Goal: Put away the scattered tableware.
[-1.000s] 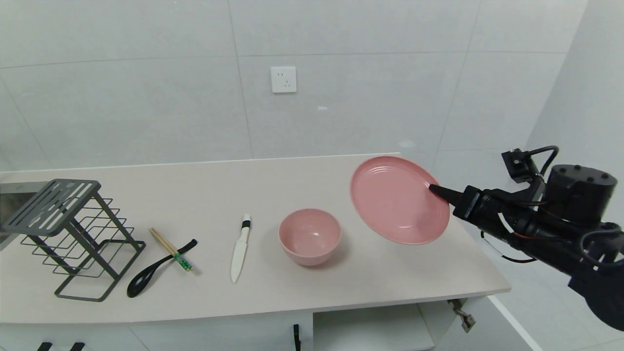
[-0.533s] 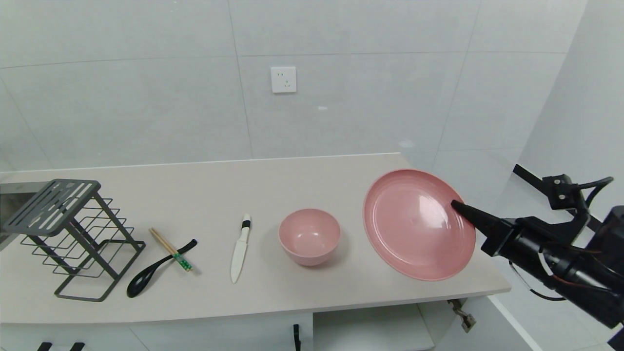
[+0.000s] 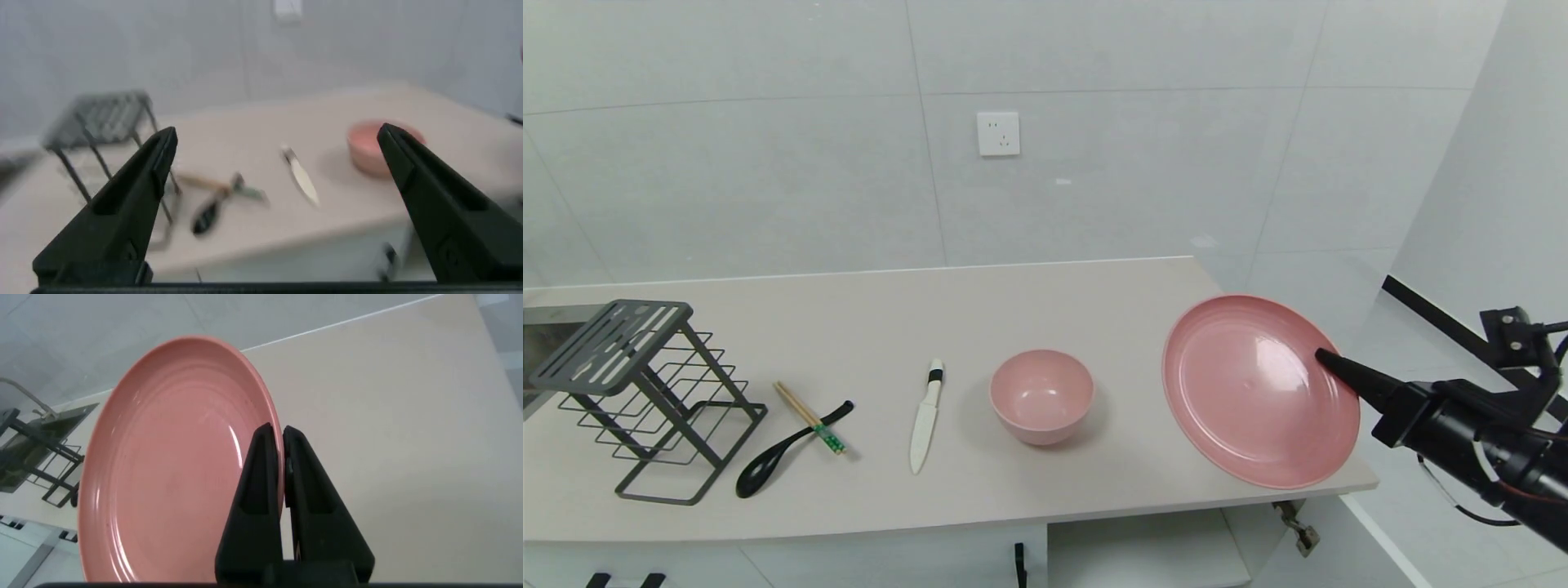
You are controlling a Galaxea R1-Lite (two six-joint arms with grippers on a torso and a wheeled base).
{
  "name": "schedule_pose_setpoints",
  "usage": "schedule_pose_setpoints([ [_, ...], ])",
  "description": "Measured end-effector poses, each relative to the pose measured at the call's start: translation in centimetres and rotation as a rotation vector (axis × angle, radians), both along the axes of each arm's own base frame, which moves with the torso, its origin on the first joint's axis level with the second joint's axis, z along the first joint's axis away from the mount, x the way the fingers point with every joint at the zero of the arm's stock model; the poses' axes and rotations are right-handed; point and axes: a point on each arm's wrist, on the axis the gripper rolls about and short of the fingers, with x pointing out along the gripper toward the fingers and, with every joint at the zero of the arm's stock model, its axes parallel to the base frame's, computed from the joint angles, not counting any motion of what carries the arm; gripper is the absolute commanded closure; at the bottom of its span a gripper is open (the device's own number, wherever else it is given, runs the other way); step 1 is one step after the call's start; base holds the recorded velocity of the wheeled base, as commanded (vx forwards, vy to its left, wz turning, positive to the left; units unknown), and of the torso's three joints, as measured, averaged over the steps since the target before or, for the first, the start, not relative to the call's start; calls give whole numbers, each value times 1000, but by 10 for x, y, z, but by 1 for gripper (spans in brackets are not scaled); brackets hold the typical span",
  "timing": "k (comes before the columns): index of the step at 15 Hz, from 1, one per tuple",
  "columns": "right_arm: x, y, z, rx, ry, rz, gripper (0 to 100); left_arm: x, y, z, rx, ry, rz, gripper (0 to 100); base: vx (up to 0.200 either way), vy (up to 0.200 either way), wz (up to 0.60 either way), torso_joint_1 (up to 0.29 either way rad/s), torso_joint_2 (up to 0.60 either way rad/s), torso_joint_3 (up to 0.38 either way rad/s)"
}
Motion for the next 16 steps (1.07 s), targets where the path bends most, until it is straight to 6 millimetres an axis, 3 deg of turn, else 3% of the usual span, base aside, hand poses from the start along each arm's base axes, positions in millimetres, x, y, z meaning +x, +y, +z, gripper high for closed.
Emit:
schedule_pose_setpoints([
  [2, -2, -3, 3, 2, -17, -11, 100, 0, -1, 9, -24, 113, -71, 0, 0, 0, 0, 0, 0, 0],
  [5, -5, -5, 8, 2, -41, -18, 100, 18, -1, 30, -30, 205, -127, 0, 0, 0, 0, 0, 0, 0],
  [9, -11, -7, 18, 7, -95, -25, 100, 57, -7, 51, -15, 309, -349, 0, 0, 0, 0, 0, 0, 0],
  [12, -16, -9, 26, 10, -137, -32, 100, 91, -15, 61, 13, 331, -411, 0, 0, 0, 0, 0, 0, 0],
  [16, -19, -9, 31, 6, -166, -33, 100, 137, -31, 59, 93, 396, -444, 0, 0, 0, 0, 0, 0, 0],
])
